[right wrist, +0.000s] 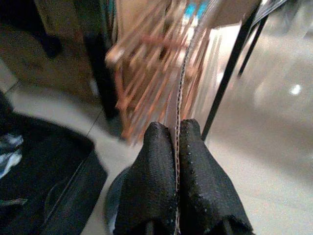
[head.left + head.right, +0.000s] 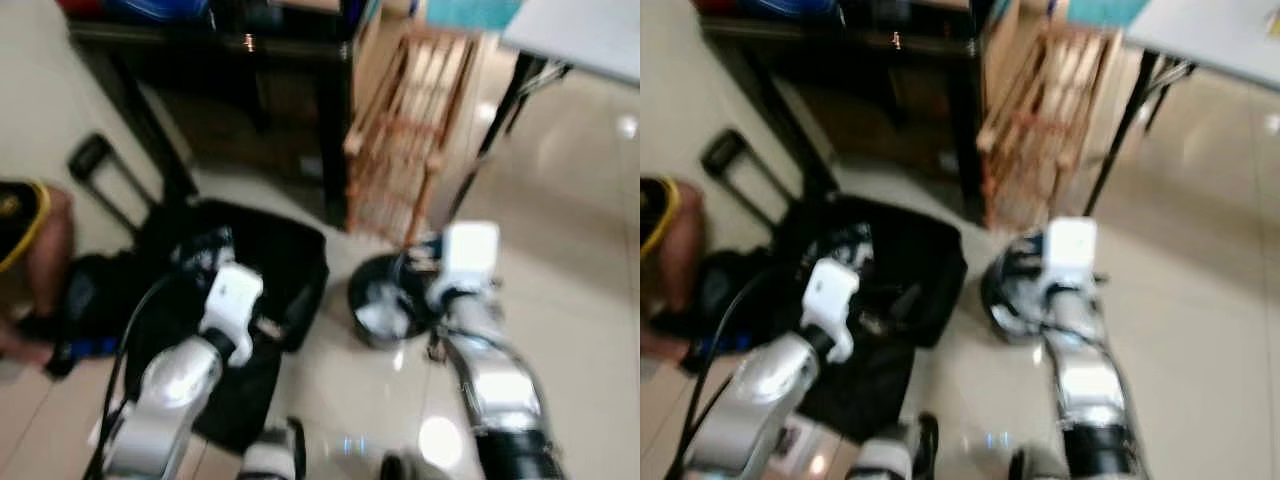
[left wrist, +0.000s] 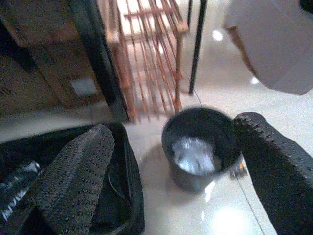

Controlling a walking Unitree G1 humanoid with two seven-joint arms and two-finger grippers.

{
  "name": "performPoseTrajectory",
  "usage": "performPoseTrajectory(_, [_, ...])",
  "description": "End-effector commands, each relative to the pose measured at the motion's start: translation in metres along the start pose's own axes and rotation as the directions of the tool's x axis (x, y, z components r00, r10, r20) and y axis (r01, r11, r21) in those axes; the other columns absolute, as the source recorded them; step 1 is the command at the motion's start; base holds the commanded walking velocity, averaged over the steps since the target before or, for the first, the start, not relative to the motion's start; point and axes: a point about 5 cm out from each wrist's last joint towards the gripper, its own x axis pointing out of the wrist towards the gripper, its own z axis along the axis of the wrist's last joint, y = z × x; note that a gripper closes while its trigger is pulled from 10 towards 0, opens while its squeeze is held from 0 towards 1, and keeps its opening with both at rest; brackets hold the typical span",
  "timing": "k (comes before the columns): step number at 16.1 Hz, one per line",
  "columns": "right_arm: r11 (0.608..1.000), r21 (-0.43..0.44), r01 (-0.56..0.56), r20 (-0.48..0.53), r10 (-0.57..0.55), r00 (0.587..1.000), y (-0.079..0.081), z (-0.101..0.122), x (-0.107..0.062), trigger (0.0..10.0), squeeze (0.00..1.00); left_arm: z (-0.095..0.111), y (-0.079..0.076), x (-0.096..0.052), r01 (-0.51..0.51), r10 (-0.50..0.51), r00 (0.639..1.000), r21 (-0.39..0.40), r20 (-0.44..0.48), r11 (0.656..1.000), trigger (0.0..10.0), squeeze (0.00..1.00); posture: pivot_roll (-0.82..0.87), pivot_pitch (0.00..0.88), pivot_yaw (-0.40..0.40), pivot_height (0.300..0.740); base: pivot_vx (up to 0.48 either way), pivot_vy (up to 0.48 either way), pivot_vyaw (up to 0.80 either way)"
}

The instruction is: Picking trash to rubbish bin

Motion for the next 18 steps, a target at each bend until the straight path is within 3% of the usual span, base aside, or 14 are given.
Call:
performPoseTrajectory(1, [0.998,0.016,0.056,-0.094,-0.054,0.994,-0.011,-0.022,-0.004,10.0,0.0,0.0,-0.009,0.0,0.047,-0.047,0.999,-0.001,-0.007,0.999,10.0,0.0,0.11,0.313,0.076,0.74,0.0,0.0,0.0])
performPoseTrajectory(13, [0.995,-0.018,0.099,-0.139,-0.101,0.985,-0.018,-0.036,-0.008,10.0,0.0,-0.005,-0.015,-0.001,0.054,-0.055,0.998,-0.015,-0.035,0.998,10.0,0.0,0.09,0.322,0.061,0.74,0.0,0.0,0.0])
performPoseTrajectory(18, [0.995,-0.026,0.1,-0.144,-0.102,0.984,-0.019,-0.037,-0.008,10.0,0.0,-0.006,-0.016,0.001,0.05,-0.05,0.998,-0.016,-0.037,0.999,10.0,0.0,0.08,0.319,0.055,0.74,0.0,0.0,-0.76])
